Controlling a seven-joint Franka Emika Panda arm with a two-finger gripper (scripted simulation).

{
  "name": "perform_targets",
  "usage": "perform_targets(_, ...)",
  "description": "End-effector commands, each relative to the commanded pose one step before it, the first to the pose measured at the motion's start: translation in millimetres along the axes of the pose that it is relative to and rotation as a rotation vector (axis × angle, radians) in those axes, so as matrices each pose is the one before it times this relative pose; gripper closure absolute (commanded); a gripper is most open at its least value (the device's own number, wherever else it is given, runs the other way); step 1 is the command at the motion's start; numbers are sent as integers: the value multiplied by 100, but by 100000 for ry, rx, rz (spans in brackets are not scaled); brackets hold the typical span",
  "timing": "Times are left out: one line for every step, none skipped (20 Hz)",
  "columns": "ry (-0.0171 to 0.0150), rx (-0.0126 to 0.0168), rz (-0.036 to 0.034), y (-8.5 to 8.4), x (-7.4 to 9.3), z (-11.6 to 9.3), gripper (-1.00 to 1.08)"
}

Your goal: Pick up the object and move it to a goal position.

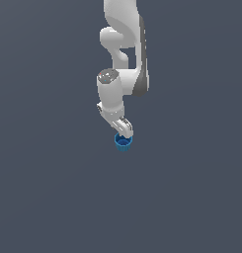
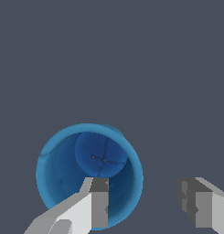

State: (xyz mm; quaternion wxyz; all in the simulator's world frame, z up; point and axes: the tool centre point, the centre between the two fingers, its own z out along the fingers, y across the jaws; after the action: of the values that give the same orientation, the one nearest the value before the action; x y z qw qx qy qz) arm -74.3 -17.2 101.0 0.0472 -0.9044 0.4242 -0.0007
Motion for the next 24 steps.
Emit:
perform_targets(-31,-39,45,10,-29,419,-20)
perform_targets(6,4,97,22,10,304,-20)
perform_targets(7,1,97,21,1,373,-20)
perform_targets(6,-1,69,11,-20,426,-20)
perform_targets(8,-3,97,26,-5,374,-20)
perform_targets(7,-4,69,19,-11,306,-20)
perform_targets(7,-5,69,21,-3,238,-20)
perform_targets(0,0,0,-1,-23,170,-20)
perform_targets(7,-6,68,23,14,102,-20)
perform_targets(0,0,0,0,-5,34,-20)
perform_targets(0,0,0,0,0,0,108)
perform_targets(0,0,0,0,0,0,108)
perform_targets(0,0,0,0,0,0,108)
perform_targets(0,0,0,0,0,0,108)
perform_targets(0,0,0,0,0,0,108)
perform_targets(0,0,0,0,0,0,108)
perform_targets(0,0,0,0,0,0,108)
perform_targets(0,0,0,0,0,0,108)
perform_targets(0,0,0,0,0,0,108)
perform_targets(0,0,0,0,0,0,108)
perform_targets(152,184,2,-67,56,-101,108)
perform_targets(0,0,0,-28,-3,-16,108)
perform_targets(0,0,0,-83,-9,-50,108)
perform_targets(0,0,0,-139,-15,-83,108)
